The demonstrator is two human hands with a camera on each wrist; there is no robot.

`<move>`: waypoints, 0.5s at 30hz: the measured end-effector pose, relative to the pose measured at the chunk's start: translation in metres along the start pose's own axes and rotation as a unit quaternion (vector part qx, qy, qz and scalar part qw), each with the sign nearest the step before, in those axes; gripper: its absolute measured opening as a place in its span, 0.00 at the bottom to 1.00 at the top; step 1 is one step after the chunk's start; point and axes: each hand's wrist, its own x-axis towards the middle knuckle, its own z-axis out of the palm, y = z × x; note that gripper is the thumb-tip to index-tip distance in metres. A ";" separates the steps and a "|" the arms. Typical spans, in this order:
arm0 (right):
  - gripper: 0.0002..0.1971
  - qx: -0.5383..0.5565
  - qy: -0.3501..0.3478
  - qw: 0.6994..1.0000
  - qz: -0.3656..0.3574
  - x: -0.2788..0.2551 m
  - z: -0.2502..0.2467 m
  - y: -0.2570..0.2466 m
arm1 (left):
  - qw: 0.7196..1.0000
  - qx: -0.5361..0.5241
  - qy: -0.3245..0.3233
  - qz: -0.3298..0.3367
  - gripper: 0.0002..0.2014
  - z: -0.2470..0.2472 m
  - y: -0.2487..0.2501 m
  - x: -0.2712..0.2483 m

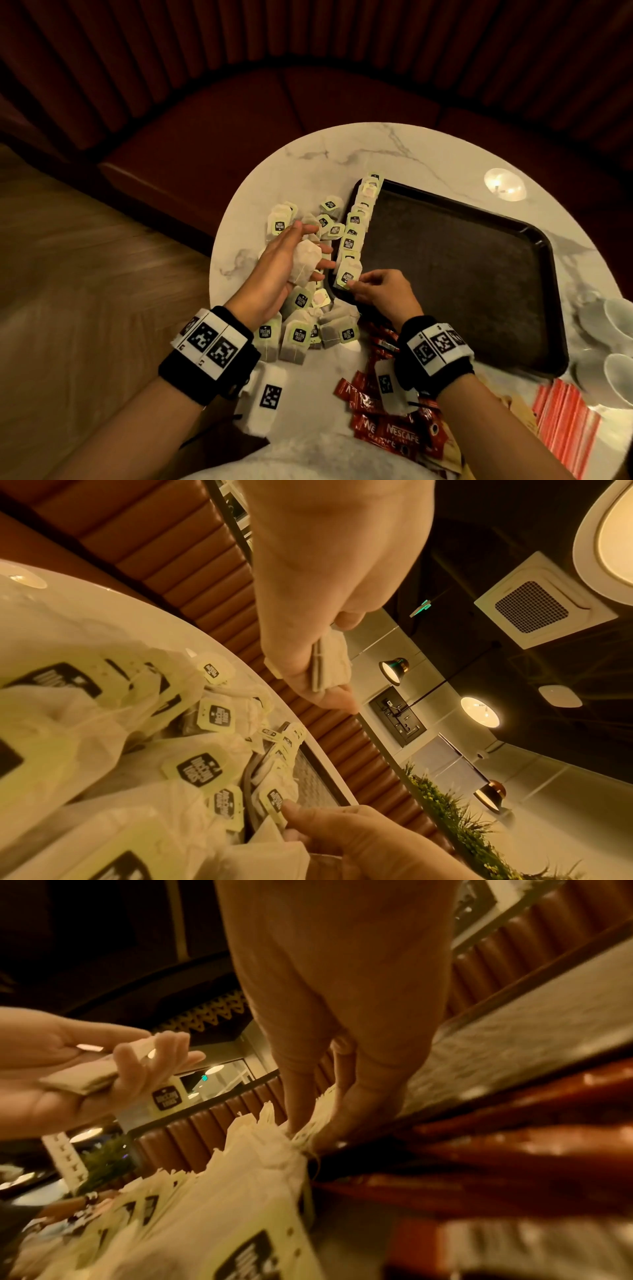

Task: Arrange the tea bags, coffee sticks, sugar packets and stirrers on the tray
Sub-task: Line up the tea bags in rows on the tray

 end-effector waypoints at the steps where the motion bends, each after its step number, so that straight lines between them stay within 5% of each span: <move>1: 0.11 -0.024 0.002 1.000 -0.009 -0.003 -0.004 -0.003 | 1.000 -0.002 0.001 -0.001 0.19 0.000 0.001 0.001; 6: 0.10 -0.011 -0.004 0.997 -0.077 -0.017 -0.019 -0.020 | 0.999 -0.019 -0.022 -0.014 0.25 0.006 0.005 0.002; 12: 0.23 0.262 -0.209 0.941 -0.048 -0.045 -0.012 -0.056 | 0.987 -0.027 -0.153 -0.049 0.33 0.019 0.008 -0.003; 15: 0.20 0.322 -0.258 0.910 -0.026 -0.046 -0.009 -0.060 | 0.977 0.000 -0.205 -0.062 0.36 0.023 0.010 -0.005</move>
